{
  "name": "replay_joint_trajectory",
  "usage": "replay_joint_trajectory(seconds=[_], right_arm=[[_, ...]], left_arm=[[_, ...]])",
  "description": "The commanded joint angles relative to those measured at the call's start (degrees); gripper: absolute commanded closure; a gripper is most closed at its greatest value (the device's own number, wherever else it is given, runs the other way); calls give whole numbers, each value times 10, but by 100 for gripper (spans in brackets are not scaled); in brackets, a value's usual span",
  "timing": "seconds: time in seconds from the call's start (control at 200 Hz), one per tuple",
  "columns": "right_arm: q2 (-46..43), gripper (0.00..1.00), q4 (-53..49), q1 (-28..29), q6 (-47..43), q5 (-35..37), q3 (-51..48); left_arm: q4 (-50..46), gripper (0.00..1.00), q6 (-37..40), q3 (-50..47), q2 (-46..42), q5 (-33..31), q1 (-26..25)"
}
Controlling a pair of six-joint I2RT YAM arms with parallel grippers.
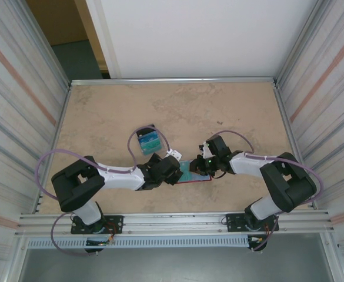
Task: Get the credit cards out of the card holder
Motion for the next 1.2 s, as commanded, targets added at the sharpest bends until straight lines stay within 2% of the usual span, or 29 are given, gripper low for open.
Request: replay_joint_trajectory(seconds=[0.0,0.331,0.496,1.198], right_arm=[[-12,86,22,1,8,-29,-8],[7,86,36,1,8,-30,-10],[14,92,34,1,9,-20,-10],[10,95,-96,-29,-70,54,30]], left_arm=[[-18,1,-2,12,17,9,-1],[-18,1,-1,19,22,9,-7],[-21,1,-1,19,19,4,-7],[-32,1,-3,10,9,-12,-7]])
